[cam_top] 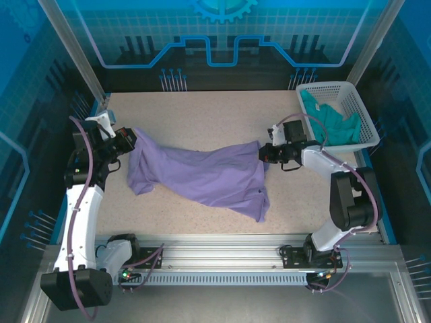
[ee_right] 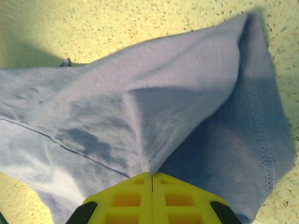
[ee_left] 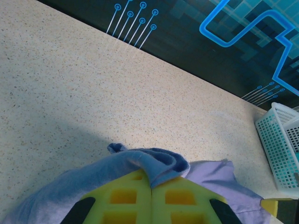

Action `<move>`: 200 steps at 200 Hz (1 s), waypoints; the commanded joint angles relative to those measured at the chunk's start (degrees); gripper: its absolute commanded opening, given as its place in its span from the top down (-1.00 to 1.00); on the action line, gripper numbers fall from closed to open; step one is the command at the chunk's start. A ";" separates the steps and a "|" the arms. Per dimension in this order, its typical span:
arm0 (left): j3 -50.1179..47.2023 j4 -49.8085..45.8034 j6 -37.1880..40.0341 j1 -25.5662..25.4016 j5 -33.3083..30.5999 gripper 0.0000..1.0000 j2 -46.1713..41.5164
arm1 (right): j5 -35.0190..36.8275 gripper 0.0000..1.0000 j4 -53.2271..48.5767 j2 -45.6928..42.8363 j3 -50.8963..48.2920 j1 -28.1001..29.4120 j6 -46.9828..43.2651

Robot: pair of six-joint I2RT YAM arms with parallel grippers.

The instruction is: Fold the inside-out t-shirt

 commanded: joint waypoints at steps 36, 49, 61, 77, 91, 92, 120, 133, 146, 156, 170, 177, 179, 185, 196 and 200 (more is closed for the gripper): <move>-0.93 3.83 -2.67 0.46 4.03 1.00 -1.44 | -2.27 1.00 1.36 -8.80 0.08 -1.56 1.91; -0.31 4.65 -4.67 0.48 5.19 1.00 -2.04 | -2.22 1.00 0.12 -11.27 2.30 -1.89 1.96; 1.79 4.02 -5.49 0.44 5.48 1.00 -2.94 | -1.97 1.00 -2.25 -14.63 5.17 -2.49 1.25; 6.25 1.90 -5.16 0.48 3.58 1.00 -5.22 | -0.56 1.00 -5.52 -20.70 8.94 -4.28 0.58; 11.33 -0.76 -3.47 0.48 1.11 1.00 -7.44 | 0.88 1.00 -8.09 -26.88 12.18 -6.22 0.14; 11.88 -0.97 -3.30 0.48 0.94 1.00 -7.59 | 1.02 1.00 -8.31 -27.26 12.49 -6.32 0.08; 23.09 -5.84 0.59 0.57 -4.74 1.00 -11.95 | 8.06 1.00 -14.64 -40.17 18.65 -7.96 -2.75; 28.73 -7.32 1.70 0.57 -7.65 1.00 -13.26 | 12.72 1.00 -17.17 -45.53 21.20 -8.25 -3.95; 36.19 -10.38 3.34 0.57 -9.85 1.00 -12.56 | 16.84 1.00 -19.63 -49.71 24.27 -8.44 -5.33; 42.27 -13.36 4.49 0.48 -11.11 1.00 -10.84 | 19.52 1.00 -21.43 -51.96 26.90 -8.44 -6.37; 49.88 -17.28 5.71 0.40 -11.96 1.00 -7.37 | 21.80 1.00 -23.85 -53.08 30.85 -8.39 -8.12; 51.70 -17.77 5.75 0.40 -12.03 1.00 -5.95 | 22.44 1.00 -24.17 -53.14 32.02 -8.44 -8.85; 51.93 -17.61 5.75 0.40 -12.16 1.00 -5.62 | 22.61 1.00 -24.13 -53.07 32.22 -8.42 -8.98; 52.00 -16.94 5.75 0.40 -12.61 1.00 -4.60 | 22.89 1.00 -23.89 -52.76 32.55 -8.44 -9.35; 50.43 -14.93 5.77 0.40 -13.18 1.00 -2.95 | 22.80 1.00 -22.81 -51.67 32.38 -8.43 -9.71; 49.51 -14.18 5.79 0.40 -13.19 1.00 -1.86 | 22.43 1.00 -22.29 -50.99 32.09 -8.43 -9.65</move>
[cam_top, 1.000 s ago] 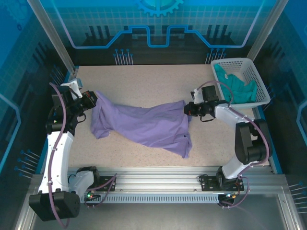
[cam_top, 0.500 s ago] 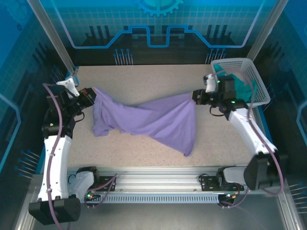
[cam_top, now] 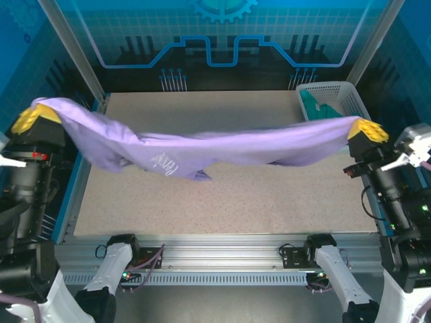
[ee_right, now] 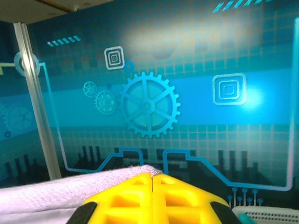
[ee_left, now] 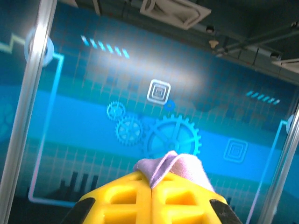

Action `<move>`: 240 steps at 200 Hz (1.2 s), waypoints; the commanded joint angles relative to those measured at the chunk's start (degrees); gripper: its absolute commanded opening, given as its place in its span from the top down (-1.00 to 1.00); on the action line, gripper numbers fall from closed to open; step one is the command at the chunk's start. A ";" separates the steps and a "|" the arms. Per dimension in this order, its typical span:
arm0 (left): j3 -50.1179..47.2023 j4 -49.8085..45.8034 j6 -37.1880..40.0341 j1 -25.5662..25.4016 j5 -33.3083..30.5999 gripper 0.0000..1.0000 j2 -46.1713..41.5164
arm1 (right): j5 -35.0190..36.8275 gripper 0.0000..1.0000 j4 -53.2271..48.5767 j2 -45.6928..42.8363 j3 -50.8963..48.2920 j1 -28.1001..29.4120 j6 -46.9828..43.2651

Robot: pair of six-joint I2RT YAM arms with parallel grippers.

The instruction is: Fold the inside-out t-shirt

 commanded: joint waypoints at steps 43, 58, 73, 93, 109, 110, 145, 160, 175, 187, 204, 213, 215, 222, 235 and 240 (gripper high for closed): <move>-10.90 6.21 0.95 0.35 -3.80 1.00 20.36 | 1.40 1.00 8.58 17.15 -5.88 -0.68 -2.57; -9.96 8.74 0.68 0.35 -4.47 1.00 25.72 | 1.93 1.00 12.72 22.87 -5.32 -0.79 -2.99; -6.85 10.00 0.58 0.35 -4.66 1.00 30.55 | 1.87 1.00 14.93 27.91 -3.39 -0.79 -3.13; -1.47 10.13 -0.02 0.35 -4.05 1.00 35.04 | 0.66 1.00 15.52 32.19 -0.56 -0.82 -2.89; 2.16 9.76 -0.37 0.35 -3.12 1.00 36.04 | 0.10 1.00 14.23 33.51 1.58 -0.83 -3.18; 2.32 9.76 -0.42 0.35 -3.04 1.00 35.97 | 0.07 1.00 14.16 33.54 1.69 -0.83 -3.20; 1.35 12.08 -2.56 0.35 -1.40 1.00 28.81 | 0.38 1.00 10.96 29.35 2.64 -0.83 -4.65; -0.60 13.44 -3.41 0.35 -1.08 1.00 23.58 | 0.98 1.00 8.92 25.89 2.82 -0.82 -5.28; -1.33 13.74 -4.03 0.35 -1.21 1.00 18.59 | 1.28 1.00 7.09 21.75 3.02 -0.77 -5.59; -1.21 13.80 -4.21 0.35 -1.05 1.00 14.61 | 1.70 1.00 5.77 18.06 3.26 -0.83 -5.59; -1.21 14.16 -4.25 0.35 -0.99 1.00 9.45 | 2.23 1.00 4.01 12.99 3.95 -0.83 -5.51; -1.12 14.21 -4.17 0.35 -1.02 1.00 7.27 | 2.54 1.00 3.07 10.67 4.63 -0.83 -5.58; -1.12 14.20 -4.16 0.35 -1.03 1.00 6.85 | 2.58 1.00 2.88 10.19 4.80 -0.79 -5.59; -0.97 14.11 -3.90 0.35 -0.95 1.00 5.67 | 2.67 1.00 2.31 8.82 5.50 -0.83 -5.59; -0.57 14.09 -3.21 0.35 -1.07 1.00 4.30 | 2.77 1.00 1.41 6.93 6.89 -0.83 -5.74; -0.36 14.17 -2.95 0.35 -1.22 1.00 4.13 | 2.86 1.00 1.12 6.53 7.53 -0.83 -5.86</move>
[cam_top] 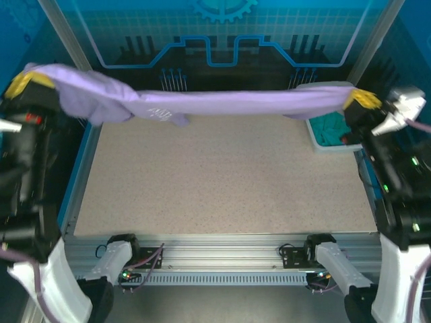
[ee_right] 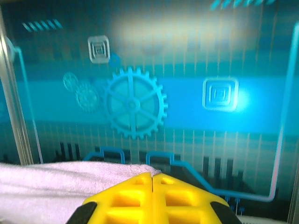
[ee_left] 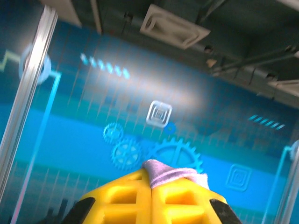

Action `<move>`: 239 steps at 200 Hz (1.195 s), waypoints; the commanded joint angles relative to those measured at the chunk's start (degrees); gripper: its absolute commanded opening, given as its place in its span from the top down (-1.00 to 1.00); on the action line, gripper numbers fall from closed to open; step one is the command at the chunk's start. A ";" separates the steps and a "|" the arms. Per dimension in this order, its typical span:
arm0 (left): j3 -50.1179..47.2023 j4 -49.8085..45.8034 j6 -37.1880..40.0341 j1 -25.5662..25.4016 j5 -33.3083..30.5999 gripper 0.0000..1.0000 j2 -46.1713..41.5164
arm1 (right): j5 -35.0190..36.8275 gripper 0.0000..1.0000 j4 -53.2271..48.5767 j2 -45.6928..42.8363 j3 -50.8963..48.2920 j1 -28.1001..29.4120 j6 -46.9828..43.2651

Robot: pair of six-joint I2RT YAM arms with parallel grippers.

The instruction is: Fold the inside-out t-shirt

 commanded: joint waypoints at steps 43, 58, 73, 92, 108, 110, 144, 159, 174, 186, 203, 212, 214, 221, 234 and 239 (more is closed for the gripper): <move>2.46 5.32 0.88 0.35 0.87 1.00 6.89 | 3.31 1.00 -1.65 0.89 6.33 -0.77 -2.95; 2.45 7.65 0.31 0.35 1.57 1.00 12.20 | 3.80 1.00 0.24 4.29 5.65 -0.77 -3.71; 3.10 9.61 -0.47 0.35 2.46 1.00 19.18 | 4.84 1.00 3.48 8.11 3.74 -0.77 -4.33; 4.81 10.92 0.36 -1.17 2.09 1.00 29.19 | 5.44 1.00 9.06 14.83 0.33 -0.76 -4.54; 6.98 11.64 4.06 -3.77 -0.71 1.00 37.91 | 4.99 1.00 13.05 22.24 -1.05 -0.56 -3.78; 7.22 11.73 4.42 -4.02 -1.08 1.00 39.06 | 4.85 1.00 13.47 23.17 -1.12 -0.54 -3.64; 18.22 10.25 6.44 -5.87 -3.44 1.00 61.94 | 4.86 1.00 21.20 44.33 1.87 1.03 -2.30; 26.54 8.82 7.36 -6.31 -4.00 0.79 73.35 | 5.59 1.00 22.25 56.23 7.60 1.97 -1.63; 40.58 4.37 8.56 -6.65 -3.83 0.74 86.38 | 6.55 0.87 19.13 69.71 18.18 2.60 -0.29; 53.31 -0.65 8.29 -6.76 -4.04 0.56 95.63 | 6.01 0.68 12.02 80.02 30.47 2.84 0.66; 49.28 0.25 6.59 -6.85 -4.20 0.19 95.55 | 6.46 0.42 1.93 89.74 44.93 3.58 0.67; 42.18 1.95 5.38 -6.85 -3.73 0.06 91.61 | 6.12 0.35 -1.04 90.87 47.17 3.89 0.46; 40.69 2.32 5.19 -6.92 -3.57 0.03 90.65 | 5.99 0.34 -1.34 90.71 47.11 3.96 0.41; 34.63 3.75 4.47 -7.09 -3.33 -0.04 86.90 | 5.59 0.30 -1.87 89.38 45.36 4.15 0.28; 22.96 6.49 3.20 -7.87 -3.41 -0.14 79.31 | 5.32 0.24 -1.14 84.24 38.01 4.68 0.36; 18.55 7.63 2.49 -8.26 -3.29 -0.17 76.33 | 5.14 0.22 -0.44 81.34 34.01 4.92 0.52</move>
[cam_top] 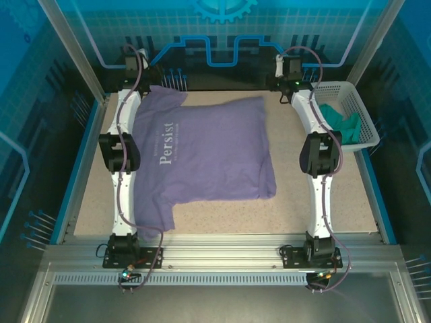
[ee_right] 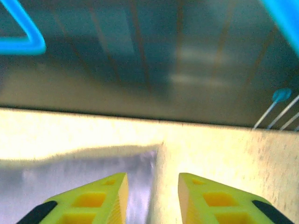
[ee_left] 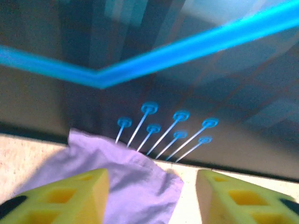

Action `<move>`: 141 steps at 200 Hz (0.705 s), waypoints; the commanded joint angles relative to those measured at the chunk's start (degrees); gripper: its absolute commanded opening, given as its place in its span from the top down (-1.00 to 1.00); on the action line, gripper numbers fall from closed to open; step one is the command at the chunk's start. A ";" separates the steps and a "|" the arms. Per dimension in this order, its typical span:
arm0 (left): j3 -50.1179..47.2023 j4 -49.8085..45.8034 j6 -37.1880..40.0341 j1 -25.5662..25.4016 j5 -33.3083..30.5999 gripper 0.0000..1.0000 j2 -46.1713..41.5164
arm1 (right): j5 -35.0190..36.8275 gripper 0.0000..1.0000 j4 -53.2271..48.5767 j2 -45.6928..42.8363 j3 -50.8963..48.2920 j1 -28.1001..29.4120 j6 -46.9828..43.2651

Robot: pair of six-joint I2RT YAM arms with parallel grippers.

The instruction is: Fold the inside-out t-shirt

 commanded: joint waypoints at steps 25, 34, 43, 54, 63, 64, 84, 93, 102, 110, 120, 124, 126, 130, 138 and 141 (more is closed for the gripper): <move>-37.66 12.36 -7.37 -4.53 2.35 -0.28 -31.99 | -2.62 0.12 0.15 -24.78 -28.15 3.77 2.83; -45.57 15.76 -9.18 -6.14 2.45 -0.31 -38.00 | -1.54 0.11 0.80 -29.24 -35.81 5.22 3.79; -54.36 19.85 -10.93 -7.83 2.76 -0.32 -42.77 | -0.40 0.10 1.14 -32.96 -42.56 7.24 4.68; -63.76 24.37 -13.78 -9.85 3.44 -0.32 -47.68 | 1.15 0.10 0.44 -36.69 -49.26 9.81 6.08; -70.53 27.64 -16.44 -11.56 4.59 -0.32 -51.01 | 2.19 0.10 0.31 -39.40 -54.50 12.31 6.80; -71.14 28.13 -16.69 -11.76 4.71 -0.32 -51.30 | 2.21 0.09 0.35 -39.64 -55.08 12.60 6.88; -83.48 33.86 -17.31 -17.55 7.21 -0.32 -57.23 | 2.79 0.08 1.04 -44.95 -65.84 16.71 9.03; -87.80 35.63 -14.68 -20.99 8.32 -0.32 -59.49 | 1.69 0.08 1.67 -47.00 -69.74 17.60 10.29; -91.60 36.31 -12.29 -24.42 7.60 -0.32 -61.53 | 0.82 0.07 2.18 -48.83 -73.05 18.29 11.59; -95.18 38.04 -8.79 -27.28 7.65 -0.32 -63.17 | 0.64 0.07 2.87 -50.41 -75.81 18.81 12.44; -99.18 40.28 -3.78 -31.08 5.93 -0.32 -64.84 | 0.82 0.06 3.53 -51.92 -78.56 19.35 13.36; -100.58 41.01 -1.94 -32.72 5.31 -0.31 -65.30 | 0.95 0.06 3.87 -52.40 -79.46 19.44 13.60; -101.06 41.25 -0.66 -33.46 5.10 -0.31 -65.52 | 0.95 0.06 4.01 -52.62 -79.89 19.48 13.80; -102.23 41.92 1.78 -34.84 4.89 -0.32 -65.71 | 1.07 0.06 4.24 -52.84 -80.52 19.43 13.96; -104.24 43.23 6.32 -37.79 4.22 -0.31 -65.36 | 1.62 0.05 4.26 -53.07 -81.41 19.48 14.17; -104.86 43.76 7.83 -38.84 3.90 -0.31 -65.01 | 1.85 0.05 4.15 -52.99 -81.61 19.34 14.25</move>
